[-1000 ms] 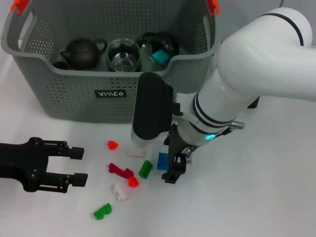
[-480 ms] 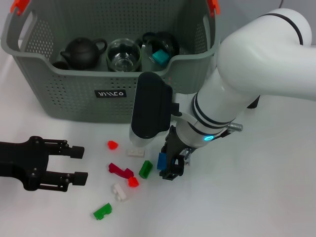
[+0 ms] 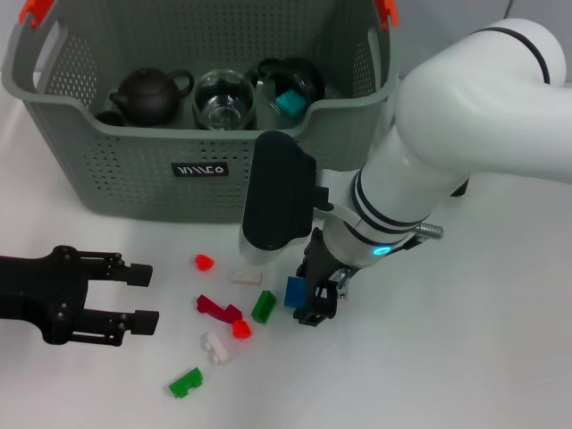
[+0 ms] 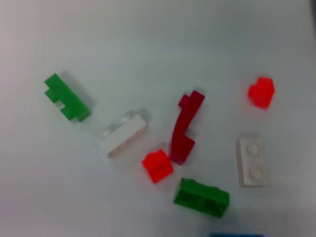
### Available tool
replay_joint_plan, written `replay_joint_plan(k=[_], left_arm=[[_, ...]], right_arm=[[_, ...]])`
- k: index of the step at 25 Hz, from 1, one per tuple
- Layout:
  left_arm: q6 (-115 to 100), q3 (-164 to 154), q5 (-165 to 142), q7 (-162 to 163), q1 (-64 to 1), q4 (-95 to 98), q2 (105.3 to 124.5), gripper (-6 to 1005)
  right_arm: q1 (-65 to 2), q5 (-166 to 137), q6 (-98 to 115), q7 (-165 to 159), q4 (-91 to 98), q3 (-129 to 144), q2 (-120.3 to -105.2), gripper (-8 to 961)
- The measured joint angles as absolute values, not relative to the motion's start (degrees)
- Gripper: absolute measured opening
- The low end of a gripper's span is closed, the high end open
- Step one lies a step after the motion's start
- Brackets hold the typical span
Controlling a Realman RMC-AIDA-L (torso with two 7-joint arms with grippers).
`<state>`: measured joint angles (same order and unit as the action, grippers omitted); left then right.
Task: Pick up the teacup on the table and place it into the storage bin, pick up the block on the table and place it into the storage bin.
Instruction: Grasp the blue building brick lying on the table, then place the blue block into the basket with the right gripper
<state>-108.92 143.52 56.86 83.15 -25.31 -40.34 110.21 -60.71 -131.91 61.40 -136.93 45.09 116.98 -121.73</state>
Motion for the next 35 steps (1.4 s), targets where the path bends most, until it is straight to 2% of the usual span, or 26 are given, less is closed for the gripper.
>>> replay_joint_plan(k=[20, 27, 35], left_arm=[[-108.7, 143.5, 56.9, 83.4, -25.2, -40.3, 110.21, 739], [-109.2, 143.5, 56.9, 83.6, -25.3, -40.3, 110.01, 738], [-109.3, 143.6, 56.9, 83.6, -25.3, -40.7, 109.87, 738]], right_arm=[[-60.7, -132.0, 62.6, -137.3, 46.3, 116.9, -121.4, 426], [-60.6, -133.0, 68.5, -139.0, 51.9, 111.5, -120.46, 425], [-60.2, -136.0, 81.2, -138.8, 66.5, 94.0, -120.29, 425]])
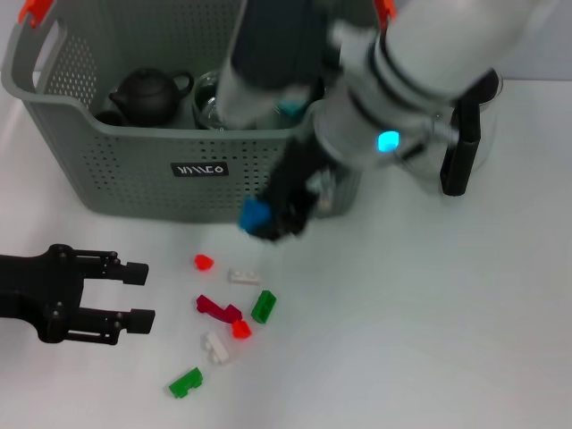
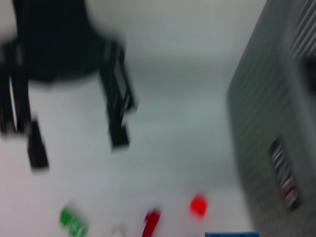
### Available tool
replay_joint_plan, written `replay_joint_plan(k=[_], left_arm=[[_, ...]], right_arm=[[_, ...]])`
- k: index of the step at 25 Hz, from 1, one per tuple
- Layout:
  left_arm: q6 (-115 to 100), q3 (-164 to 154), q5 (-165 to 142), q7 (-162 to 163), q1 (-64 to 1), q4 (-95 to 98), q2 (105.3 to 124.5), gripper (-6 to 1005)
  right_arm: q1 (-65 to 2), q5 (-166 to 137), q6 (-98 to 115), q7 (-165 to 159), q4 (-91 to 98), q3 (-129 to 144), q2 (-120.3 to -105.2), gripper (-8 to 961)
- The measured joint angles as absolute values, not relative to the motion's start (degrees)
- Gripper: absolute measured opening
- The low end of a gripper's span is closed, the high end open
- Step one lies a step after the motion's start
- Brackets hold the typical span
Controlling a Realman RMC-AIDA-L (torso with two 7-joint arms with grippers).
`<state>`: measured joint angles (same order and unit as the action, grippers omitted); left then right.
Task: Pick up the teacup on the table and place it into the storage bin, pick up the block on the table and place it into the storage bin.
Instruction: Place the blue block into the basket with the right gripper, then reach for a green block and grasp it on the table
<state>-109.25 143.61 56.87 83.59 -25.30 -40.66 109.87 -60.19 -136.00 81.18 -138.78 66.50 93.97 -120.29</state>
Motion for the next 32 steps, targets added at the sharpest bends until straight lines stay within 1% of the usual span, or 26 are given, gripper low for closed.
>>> replay_joint_plan(k=[5, 10, 13, 19, 22, 25, 29, 31, 32], left_arm=[[-109.1, 143.6, 56.9, 83.4, -25.4, -40.8, 109.86, 738], [-108.7, 143.6, 56.9, 83.8, -25.4, -40.8, 109.84, 739], [-109.0, 143.6, 56.9, 83.8, -25.4, -40.8, 109.7, 739], [-109.0, 143.7, 56.9, 83.8, -25.4, -40.6, 109.33, 738], [-109.0, 143.7, 56.9, 83.9, -25.4, -40.6, 109.32, 738], [-108.9, 143.7, 56.9, 83.8, -25.4, -40.6, 109.25, 737], [-108.9, 143.7, 56.9, 83.9, -25.5, -40.7, 109.24, 737], [-108.8, 143.7, 56.9, 83.9, -25.5, -40.6, 109.24, 737], [-108.8, 143.7, 56.9, 83.9, -25.5, -40.6, 109.24, 737]], right_arm=[[-62.2, -138.6, 80.0, -138.7, 71.1, 83.9, -120.24, 426], [-63.6, -143.1, 71.2, -139.1, 68.6, 76.9, -120.18, 429], [-64.8, -143.5, 68.7, -138.6, 65.3, 72.9, -119.69, 430], [-67.9, -143.6, 69.0, -138.9, 57.5, 69.3, -118.16, 434], [-68.3, -143.7, 68.9, -139.0, 56.1, 68.9, -117.78, 436], [-68.3, -143.7, 68.9, -139.0, 56.0, 68.6, -117.72, 438], [-67.9, -143.8, 68.3, -139.0, 56.1, 68.8, -117.71, 599], [-67.5, -143.9, 67.8, -139.0, 56.8, 68.8, -117.91, 680], [-67.3, -144.1, 67.5, -139.0, 57.4, 68.7, -118.13, 736]])
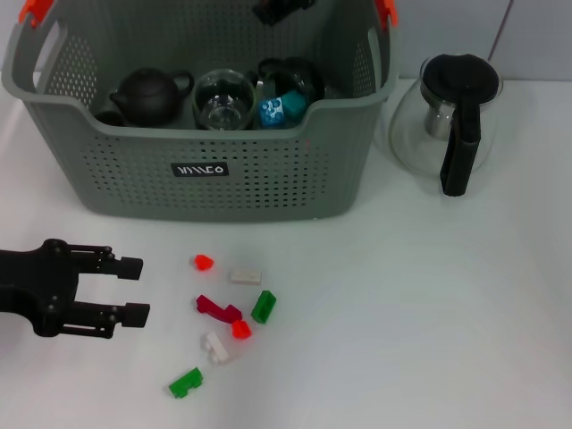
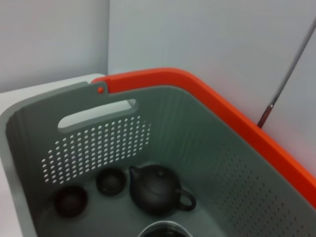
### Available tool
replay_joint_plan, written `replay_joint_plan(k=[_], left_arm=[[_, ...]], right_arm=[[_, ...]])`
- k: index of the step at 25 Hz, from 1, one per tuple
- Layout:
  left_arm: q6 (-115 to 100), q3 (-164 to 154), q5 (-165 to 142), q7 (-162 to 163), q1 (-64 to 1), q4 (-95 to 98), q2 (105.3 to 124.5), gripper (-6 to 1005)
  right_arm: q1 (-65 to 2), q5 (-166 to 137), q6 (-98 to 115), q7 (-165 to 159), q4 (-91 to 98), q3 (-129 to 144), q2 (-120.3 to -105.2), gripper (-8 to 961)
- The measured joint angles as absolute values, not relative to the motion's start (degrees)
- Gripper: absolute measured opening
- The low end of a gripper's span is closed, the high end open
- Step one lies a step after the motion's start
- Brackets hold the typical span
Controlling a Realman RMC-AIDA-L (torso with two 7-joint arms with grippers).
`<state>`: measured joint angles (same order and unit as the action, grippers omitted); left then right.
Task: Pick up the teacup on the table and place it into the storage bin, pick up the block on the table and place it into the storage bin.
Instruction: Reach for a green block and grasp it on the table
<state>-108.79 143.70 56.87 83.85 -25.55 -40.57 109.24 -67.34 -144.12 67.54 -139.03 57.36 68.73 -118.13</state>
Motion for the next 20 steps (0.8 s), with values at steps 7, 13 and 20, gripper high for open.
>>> replay_joint_plan(k=[7, 13, 20], left_arm=[[-108.7, 143.7, 56.9, 83.9, -25.6, -40.5, 109.25, 736], [-108.6, 144.1, 56.9, 83.9, -25.4, -40.5, 109.25, 736], [-108.8, 144.2, 56.9, 83.9, -25.3, -40.6, 109.25, 735]], right_arm=[[-66.8, -149.4, 66.5, -139.2, 60.8, 69.4, -120.22, 906], [-66.7, -149.3, 67.0, -141.0, 61.1, 70.2, -120.29, 907], [-66.4, -143.9, 76.3, -142.9, 65.3, 69.1, -119.98, 906]])
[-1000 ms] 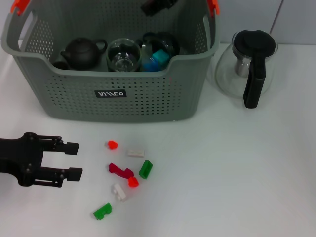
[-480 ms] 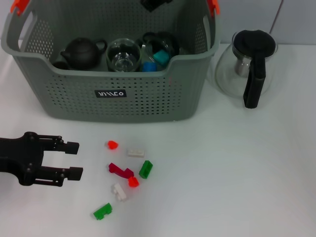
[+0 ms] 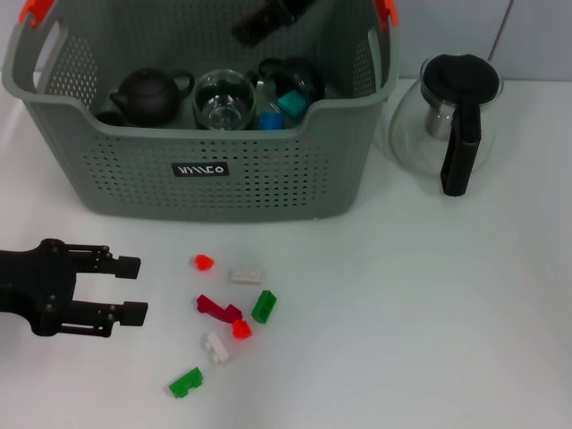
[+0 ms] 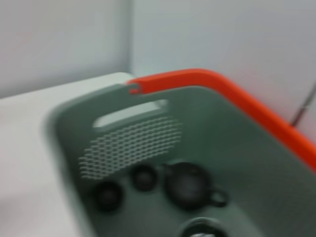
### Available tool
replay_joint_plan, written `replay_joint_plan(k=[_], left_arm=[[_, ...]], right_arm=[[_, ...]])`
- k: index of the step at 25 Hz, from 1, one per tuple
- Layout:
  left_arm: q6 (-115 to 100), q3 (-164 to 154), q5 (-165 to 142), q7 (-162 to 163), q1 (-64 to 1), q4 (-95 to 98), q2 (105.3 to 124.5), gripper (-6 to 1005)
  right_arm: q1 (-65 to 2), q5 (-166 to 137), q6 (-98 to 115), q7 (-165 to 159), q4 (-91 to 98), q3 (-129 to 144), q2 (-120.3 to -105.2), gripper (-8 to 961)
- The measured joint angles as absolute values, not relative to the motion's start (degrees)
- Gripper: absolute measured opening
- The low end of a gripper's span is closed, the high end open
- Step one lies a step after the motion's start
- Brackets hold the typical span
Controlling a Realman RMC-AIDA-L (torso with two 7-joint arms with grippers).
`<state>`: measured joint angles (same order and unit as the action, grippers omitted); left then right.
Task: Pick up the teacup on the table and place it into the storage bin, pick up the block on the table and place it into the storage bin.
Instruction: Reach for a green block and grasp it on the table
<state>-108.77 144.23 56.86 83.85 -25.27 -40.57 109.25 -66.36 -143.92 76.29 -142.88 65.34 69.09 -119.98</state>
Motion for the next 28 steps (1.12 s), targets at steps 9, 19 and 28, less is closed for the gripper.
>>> replay_joint_plan(k=[9, 19, 28], left_arm=[[-109.0, 144.2, 56.9, 83.9, -25.0, -40.7, 109.13, 736], [-109.5, 144.3, 56.9, 83.9, -24.2, -40.6, 108.9, 736], [-109.3, 144.3, 56.9, 83.9, -23.8, -40.5, 108.73, 735]], right_arm=[[-63.4, -138.1, 94.5, -146.4, 70.4, 68.9, -120.19, 906], [-57.5, -131.9, 90.8, -146.1, 66.2, 82.8, -120.4, 905], [-54.2, -129.5, 77.3, -144.0, 61.2, 97.5, -120.66, 905]])
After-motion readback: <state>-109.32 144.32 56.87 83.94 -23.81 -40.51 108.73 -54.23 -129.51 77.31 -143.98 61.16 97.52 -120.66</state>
